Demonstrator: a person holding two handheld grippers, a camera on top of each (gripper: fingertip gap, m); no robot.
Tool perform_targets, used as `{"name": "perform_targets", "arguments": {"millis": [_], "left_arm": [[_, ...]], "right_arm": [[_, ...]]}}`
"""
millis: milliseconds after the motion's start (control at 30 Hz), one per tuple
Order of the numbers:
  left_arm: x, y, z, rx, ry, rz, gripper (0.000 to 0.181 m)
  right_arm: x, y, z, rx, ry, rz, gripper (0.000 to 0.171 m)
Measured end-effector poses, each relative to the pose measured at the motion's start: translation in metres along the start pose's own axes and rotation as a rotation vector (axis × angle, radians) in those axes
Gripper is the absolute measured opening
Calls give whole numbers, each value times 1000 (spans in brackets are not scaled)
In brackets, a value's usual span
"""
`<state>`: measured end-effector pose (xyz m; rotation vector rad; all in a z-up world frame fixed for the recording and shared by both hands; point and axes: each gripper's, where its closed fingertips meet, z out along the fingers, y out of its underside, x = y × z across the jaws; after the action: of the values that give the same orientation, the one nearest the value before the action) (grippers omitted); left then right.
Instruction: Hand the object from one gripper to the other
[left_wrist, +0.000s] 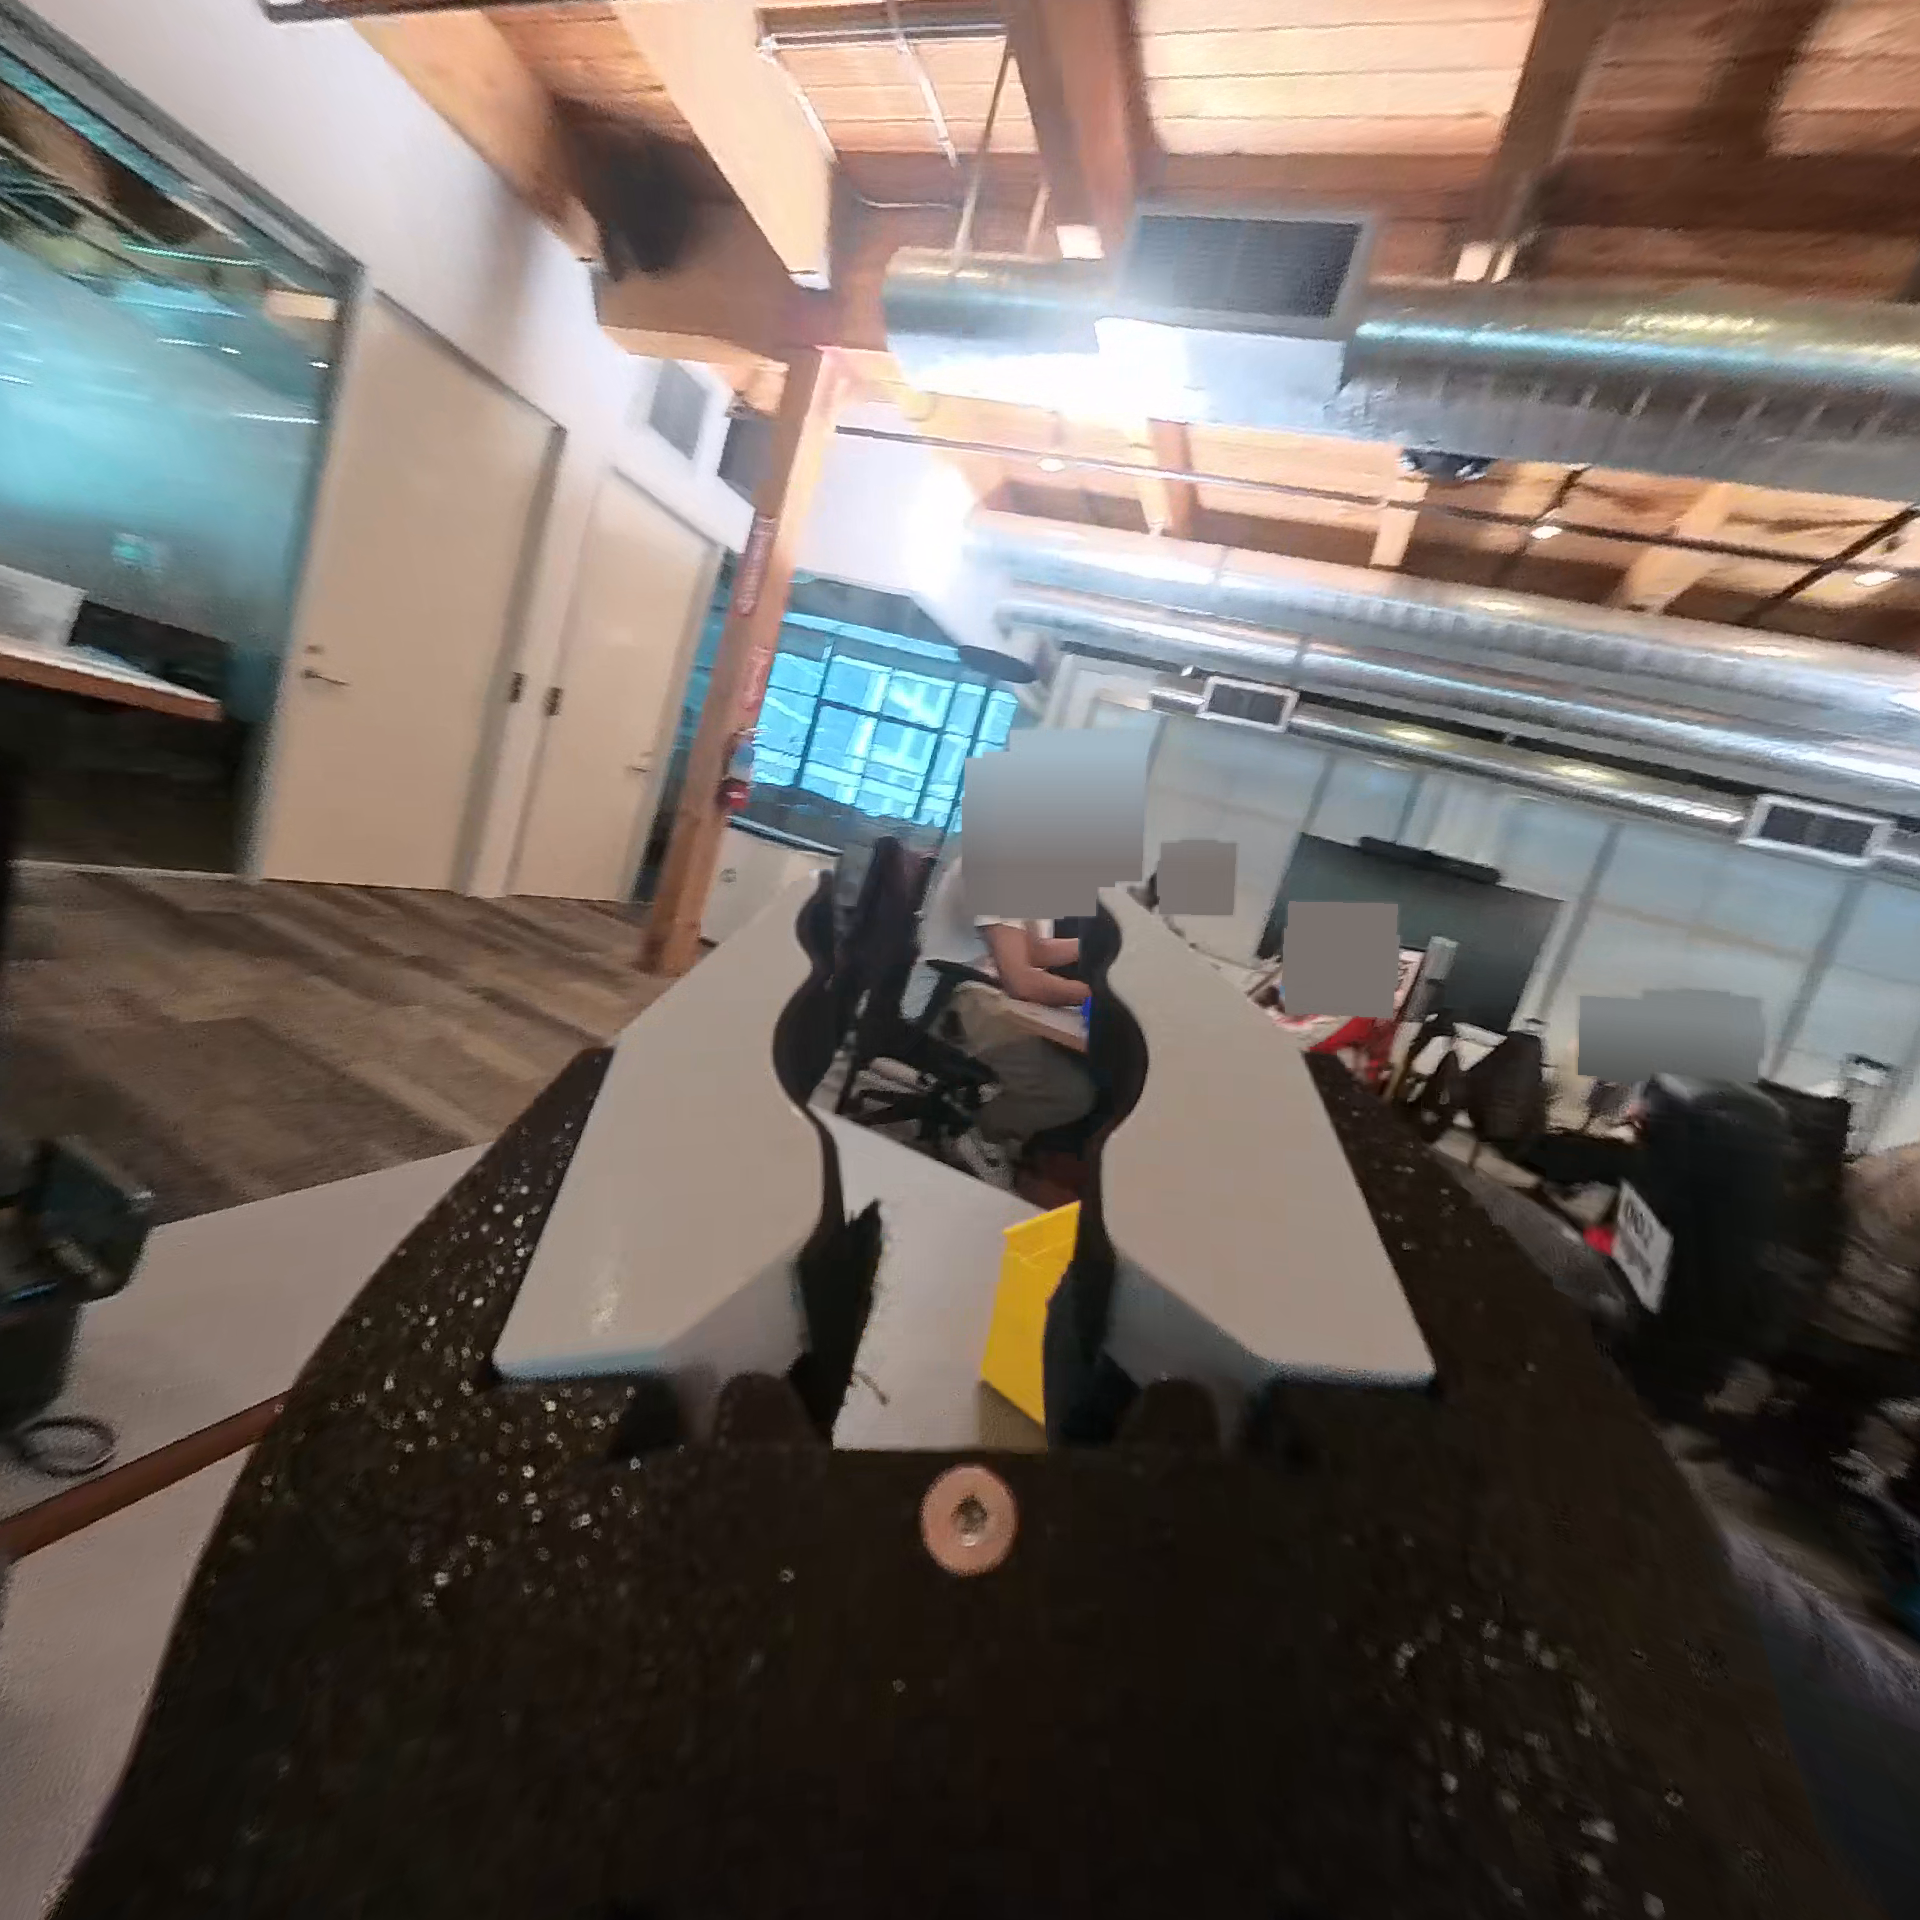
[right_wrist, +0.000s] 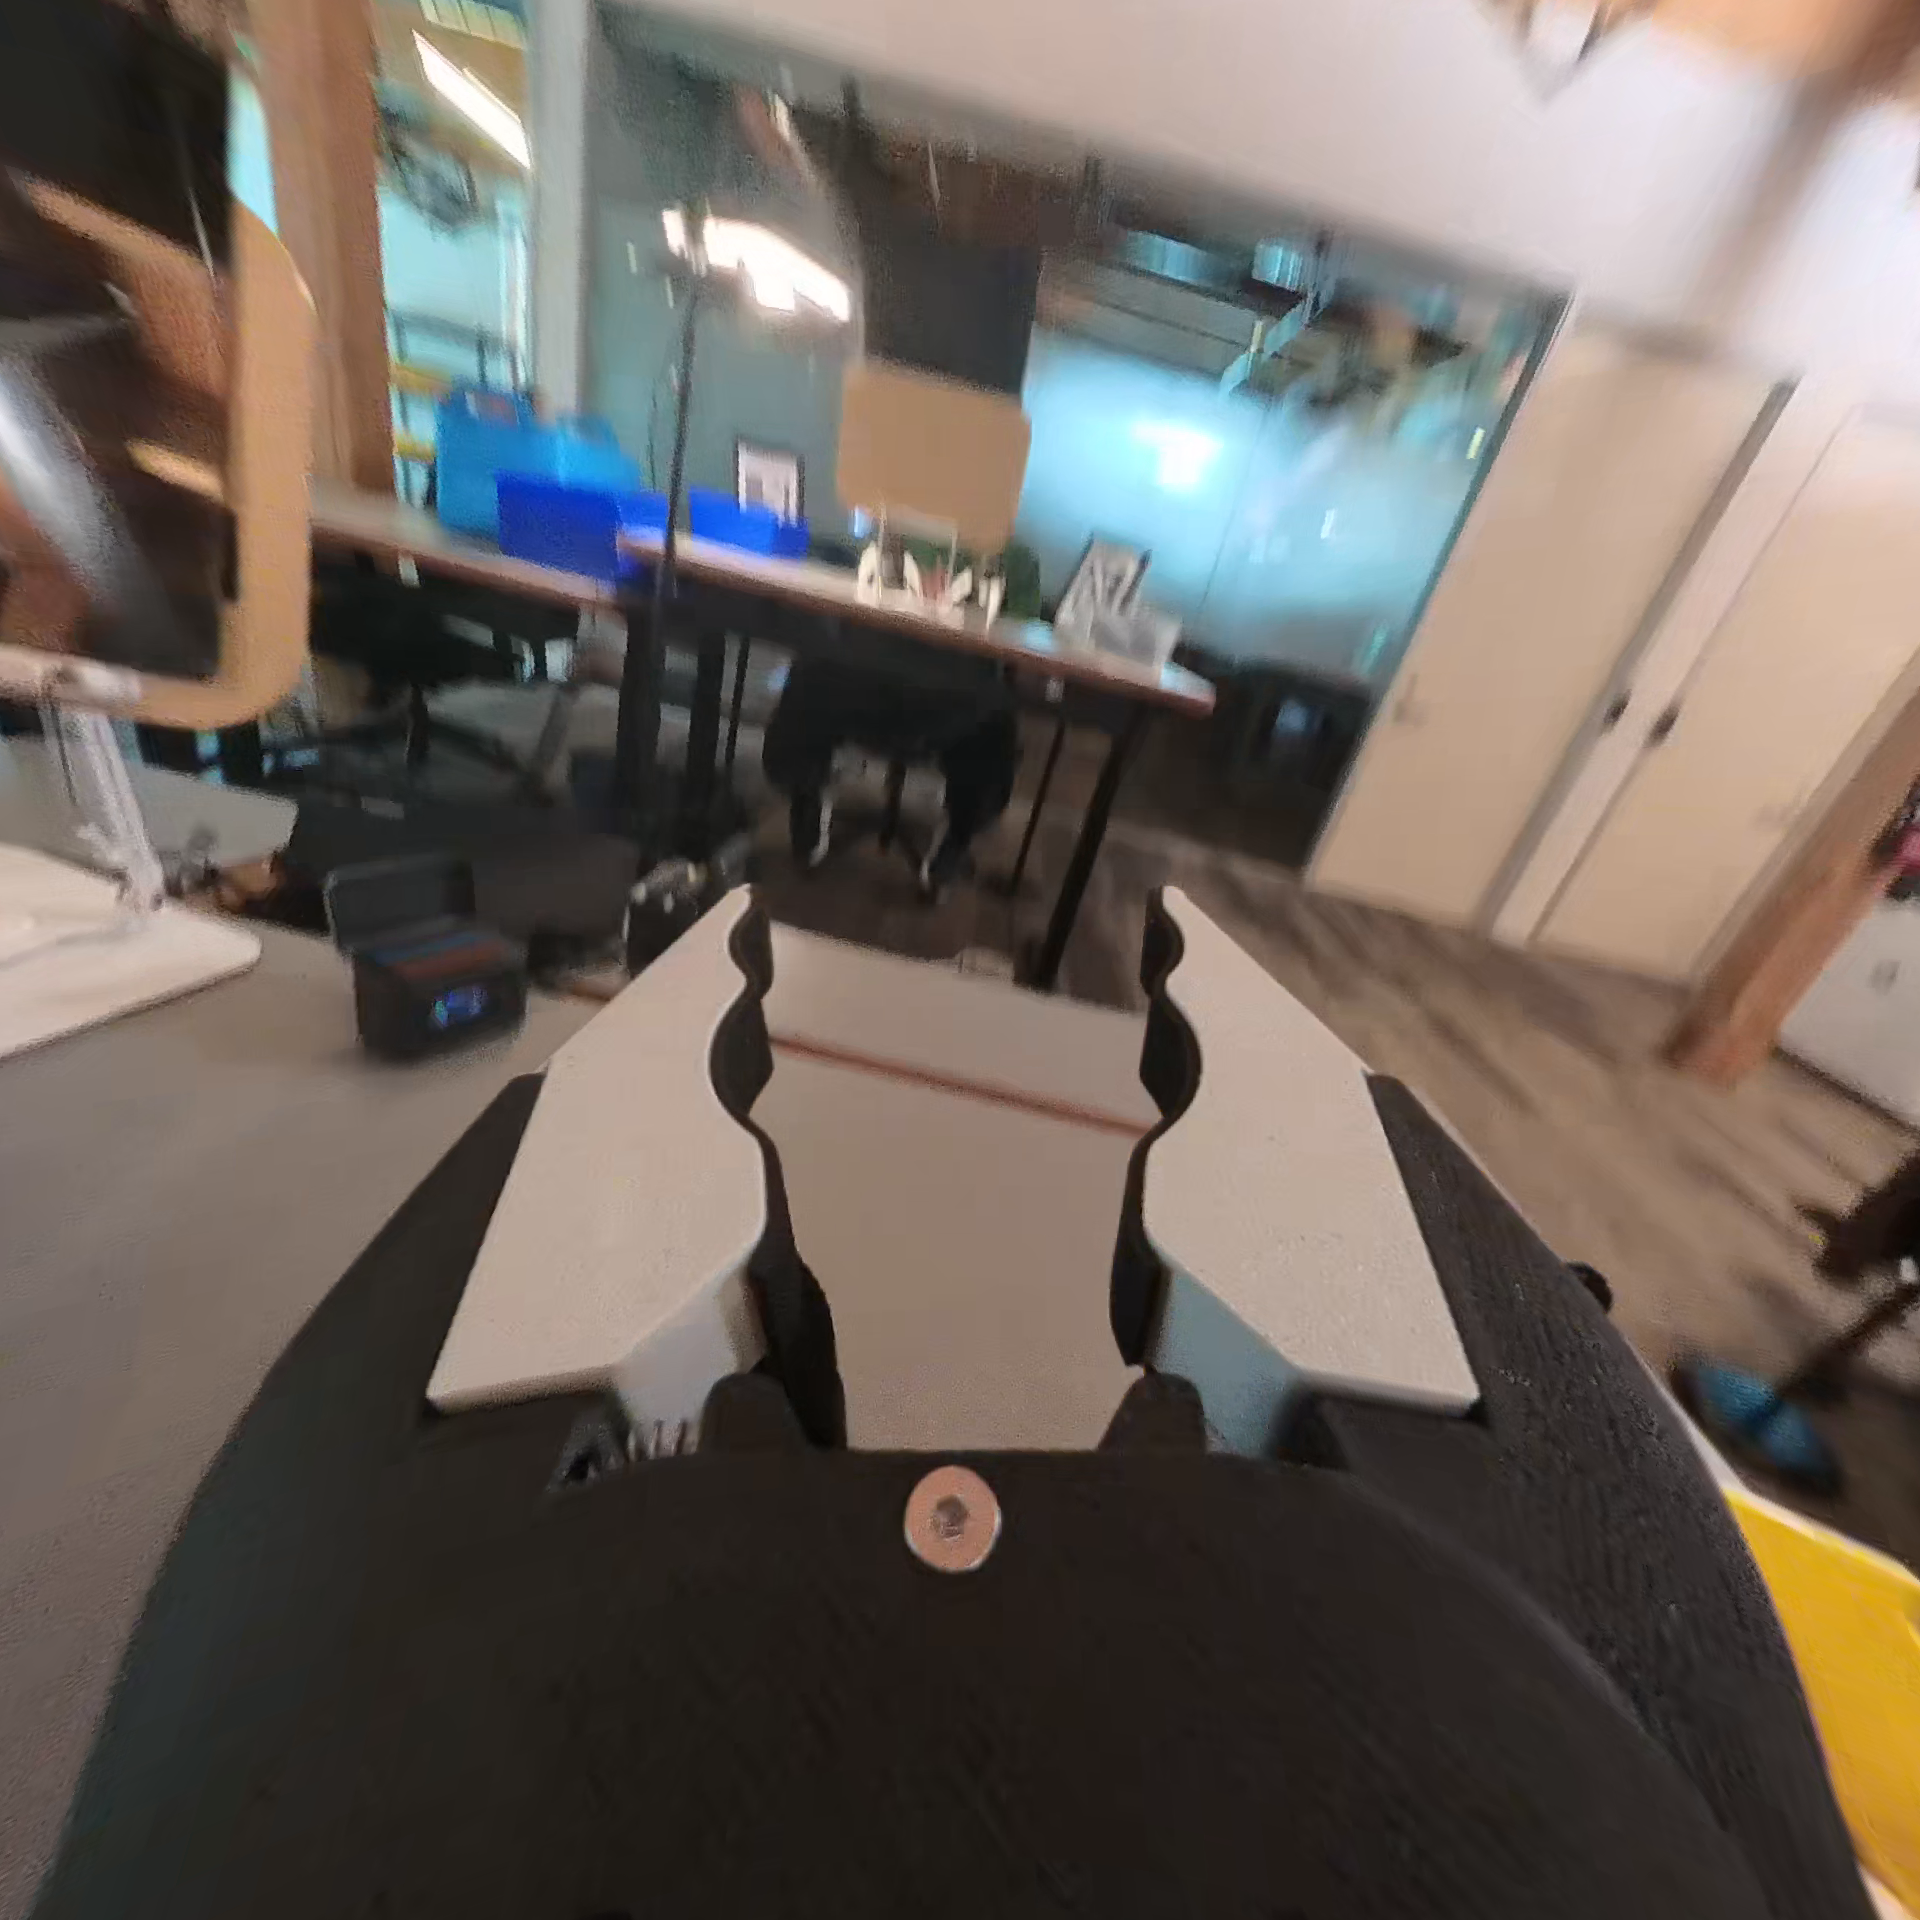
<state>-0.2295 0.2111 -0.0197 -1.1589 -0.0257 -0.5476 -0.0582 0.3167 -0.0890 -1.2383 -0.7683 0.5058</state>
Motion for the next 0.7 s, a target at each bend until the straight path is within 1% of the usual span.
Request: {"name": "perform_targets", "arguments": {"millis": [67,133,167,233,300,367,400,433,467,500,533,633,700], "left_arm": [[-3,5,2,-28,-43,46,48],[-5,9,4,-52,-85,104,52],[-7,10,5,-62,-106,131,53],[-11,12,5,-73,-146,177,53],[-18,12,4,-80,-184,211,54],[-25,13,3,-79,-220,235,55],[-28,13,3,-80,-239,249,55],[-29,13,3,-86,-260,267,55],[-28,14,4,-93,-276,298,55],[-25,13,5,-104,-288,336,56],[-20,14,4,-125,-301,375,56],[-7,14,-11,-197,-381,444,61],[3,9,-30,-204,-420,443,62]], "right_arm": [[-25,5,23,146,26,32,65],[-46,30,45,223,39,89,61],[-56,48,55,224,46,102,61],[-88,77,67,216,-31,147,61],[-122,91,67,241,-163,208,63],[-140,84,70,255,-247,258,64],[-145,79,69,290,-276,250,64],[-152,81,69,298,-302,226,63],[-159,88,71,267,-323,207,63],[-160,91,73,242,-325,194,63],[-160,90,72,255,-322,186,62],[-163,90,70,257,-351,191,56],[-166,93,71,240,-359,182,55]]}}
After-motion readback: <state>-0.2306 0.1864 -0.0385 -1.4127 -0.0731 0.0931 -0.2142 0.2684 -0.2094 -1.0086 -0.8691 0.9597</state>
